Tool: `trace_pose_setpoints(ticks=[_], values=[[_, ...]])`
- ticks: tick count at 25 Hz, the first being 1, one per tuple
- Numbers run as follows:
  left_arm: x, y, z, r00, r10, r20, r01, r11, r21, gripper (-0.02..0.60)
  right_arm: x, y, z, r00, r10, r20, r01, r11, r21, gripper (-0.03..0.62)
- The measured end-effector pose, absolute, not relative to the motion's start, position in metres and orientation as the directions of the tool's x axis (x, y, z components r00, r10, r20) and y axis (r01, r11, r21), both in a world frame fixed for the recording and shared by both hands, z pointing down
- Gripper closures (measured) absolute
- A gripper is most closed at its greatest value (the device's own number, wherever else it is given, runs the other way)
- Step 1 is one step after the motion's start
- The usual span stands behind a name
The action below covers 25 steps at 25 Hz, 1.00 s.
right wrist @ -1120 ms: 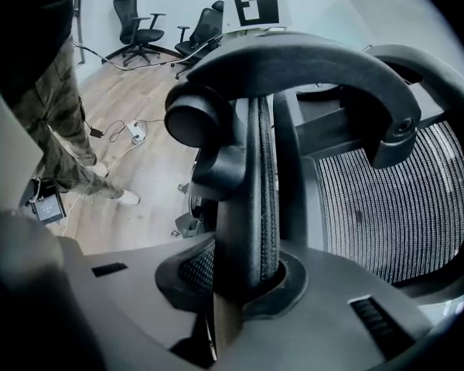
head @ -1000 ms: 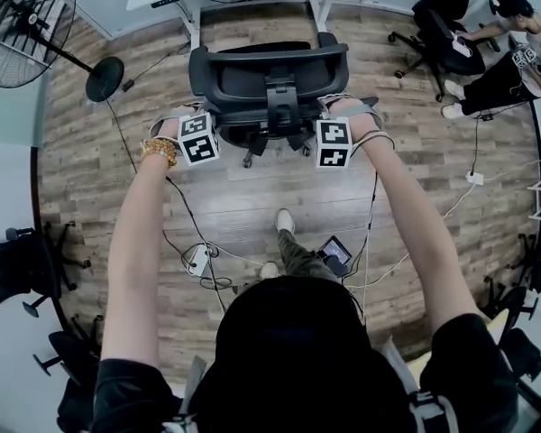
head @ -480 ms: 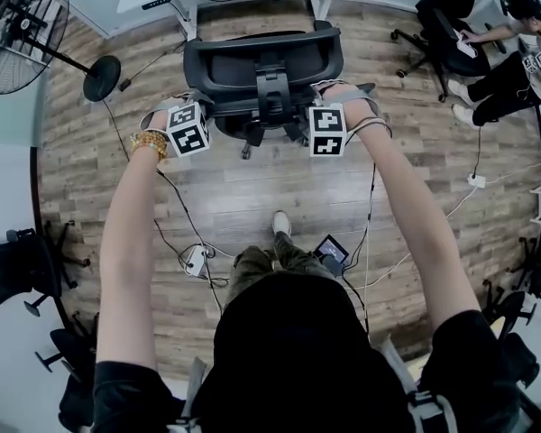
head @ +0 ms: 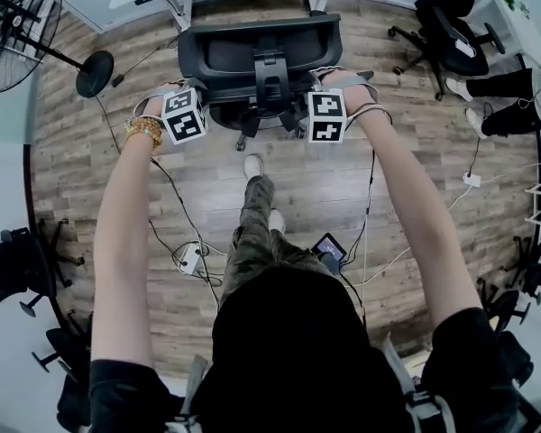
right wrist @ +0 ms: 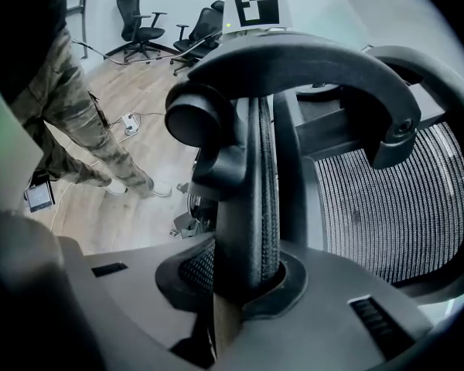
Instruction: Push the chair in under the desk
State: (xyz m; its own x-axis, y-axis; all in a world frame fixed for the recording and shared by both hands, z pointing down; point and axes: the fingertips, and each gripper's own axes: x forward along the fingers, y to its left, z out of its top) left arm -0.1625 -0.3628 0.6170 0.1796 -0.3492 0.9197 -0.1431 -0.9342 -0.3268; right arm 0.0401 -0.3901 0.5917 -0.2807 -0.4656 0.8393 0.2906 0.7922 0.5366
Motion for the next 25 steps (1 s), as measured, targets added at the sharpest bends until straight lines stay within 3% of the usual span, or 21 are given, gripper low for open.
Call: trace_pose_setpoints(ticks=[25], values=[[-0.170, -0.490, 0.616, 0.188, -0.380, 0.906, -0.138, -0.923, -0.358, 0.483, 0.034, -0.516, 0.591, -0.254, -0.467, 0.847, 0.282, 0.802, 0.526, 0.542]])
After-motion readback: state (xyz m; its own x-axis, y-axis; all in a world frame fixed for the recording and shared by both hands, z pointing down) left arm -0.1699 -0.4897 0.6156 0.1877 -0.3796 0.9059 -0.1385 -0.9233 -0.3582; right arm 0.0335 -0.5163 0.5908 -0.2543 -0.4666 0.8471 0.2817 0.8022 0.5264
